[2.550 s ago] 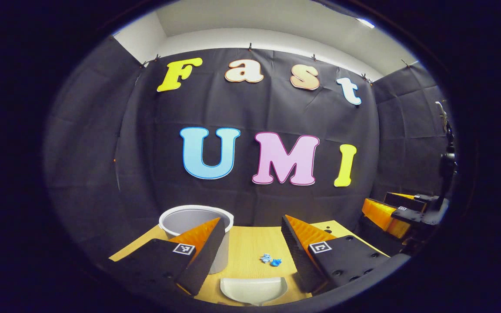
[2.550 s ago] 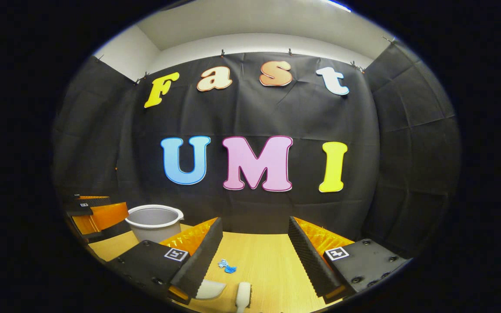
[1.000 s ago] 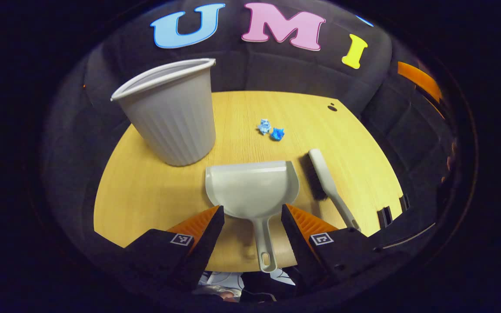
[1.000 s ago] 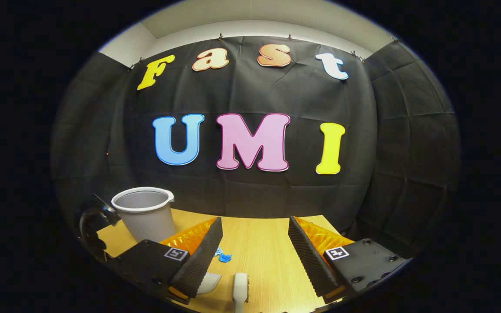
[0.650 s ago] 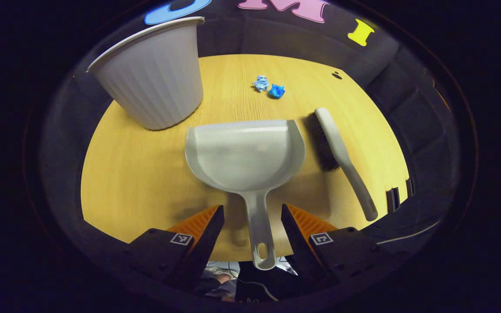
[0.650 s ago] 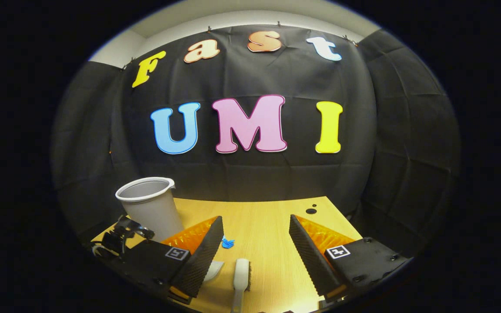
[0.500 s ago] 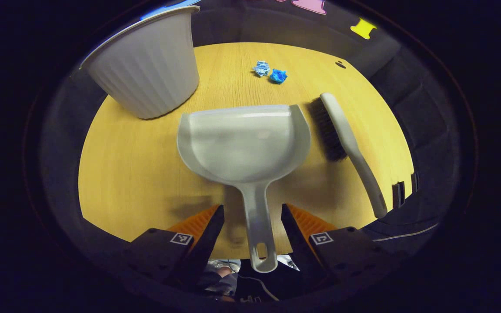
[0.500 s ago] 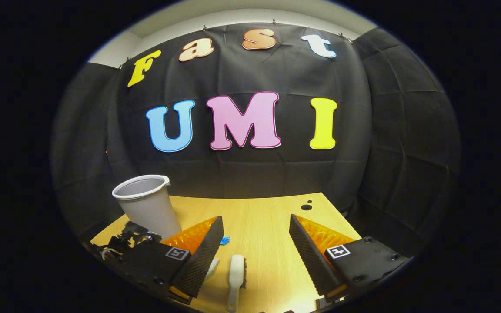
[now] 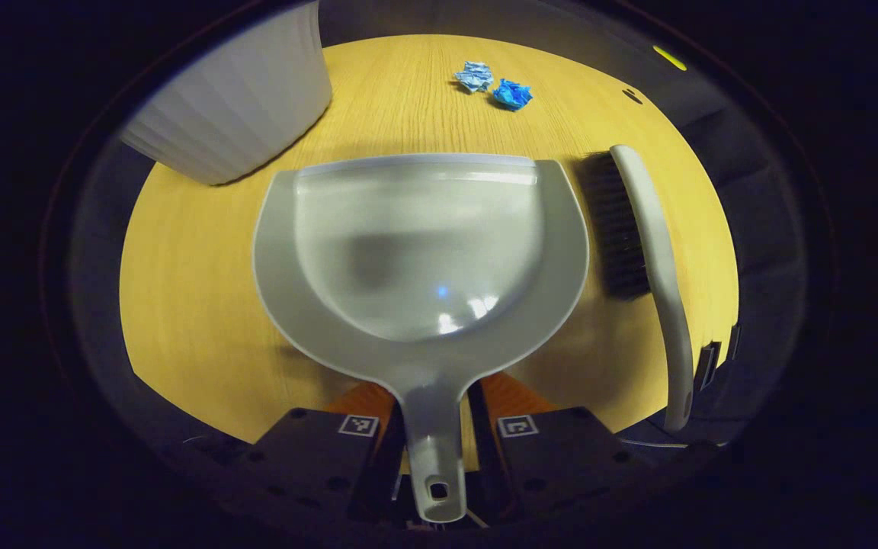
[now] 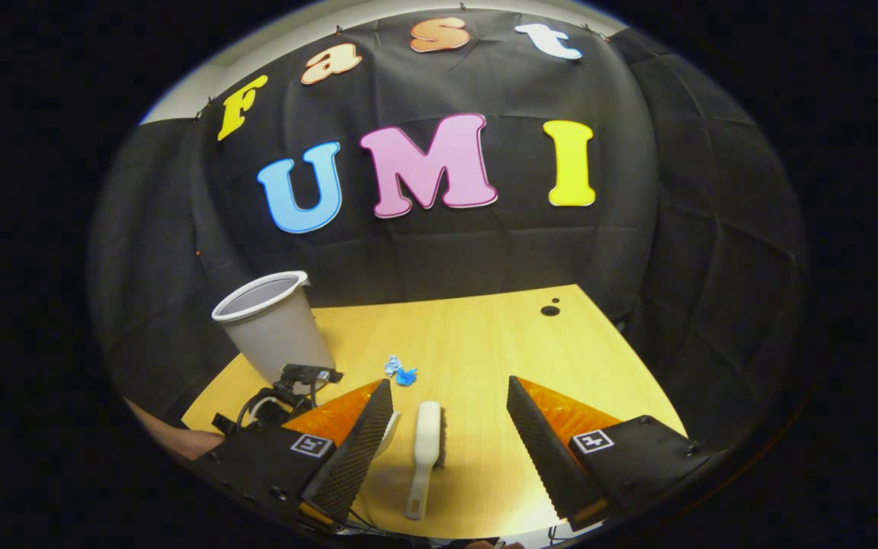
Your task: Pick up the small broom and dustpan from the desktop, sweep the trash into the dustpan with the broom, and then empty the trash into the garbage bin.
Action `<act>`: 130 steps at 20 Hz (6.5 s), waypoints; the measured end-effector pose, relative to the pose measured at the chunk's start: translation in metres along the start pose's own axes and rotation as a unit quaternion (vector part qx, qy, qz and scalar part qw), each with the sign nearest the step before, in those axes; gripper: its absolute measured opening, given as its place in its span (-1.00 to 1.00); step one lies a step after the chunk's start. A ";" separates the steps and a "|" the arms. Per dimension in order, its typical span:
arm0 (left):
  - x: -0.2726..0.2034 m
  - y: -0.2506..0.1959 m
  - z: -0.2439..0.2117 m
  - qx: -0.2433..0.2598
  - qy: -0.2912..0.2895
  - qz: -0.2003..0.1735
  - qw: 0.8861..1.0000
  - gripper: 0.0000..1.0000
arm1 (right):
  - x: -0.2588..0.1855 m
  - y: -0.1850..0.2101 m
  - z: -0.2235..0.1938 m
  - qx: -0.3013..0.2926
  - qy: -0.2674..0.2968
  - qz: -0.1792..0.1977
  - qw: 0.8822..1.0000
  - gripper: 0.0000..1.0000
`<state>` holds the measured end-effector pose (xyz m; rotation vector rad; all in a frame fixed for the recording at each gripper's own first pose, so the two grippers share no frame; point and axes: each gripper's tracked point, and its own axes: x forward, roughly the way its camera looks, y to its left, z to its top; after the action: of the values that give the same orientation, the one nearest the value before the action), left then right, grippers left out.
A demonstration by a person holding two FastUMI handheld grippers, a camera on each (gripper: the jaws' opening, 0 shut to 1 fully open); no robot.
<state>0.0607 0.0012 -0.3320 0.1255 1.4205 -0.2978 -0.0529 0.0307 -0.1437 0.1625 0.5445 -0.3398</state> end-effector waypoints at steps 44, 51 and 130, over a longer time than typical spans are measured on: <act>-0.004 0.028 0.004 0.069 0.011 -0.039 0.997 -0.41 | 0.194 -0.074 -0.134 -0.185 0.458 -0.021 0.869 -0.41; -0.011 0.060 0.045 0.173 0.034 -0.007 0.984 -0.41 | 0.309 -0.055 -0.059 -0.325 0.407 0.023 0.853 -0.41; 0.161 -0.185 0.217 0.296 -0.077 0.363 0.880 -0.41 | 0.396 -0.250 -0.190 0.065 0.309 0.113 0.942 -0.41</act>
<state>0.2354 -0.2535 -0.4409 1.0893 0.9931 -0.0991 0.0843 -0.2643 -0.5309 0.4646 1.1161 -0.0915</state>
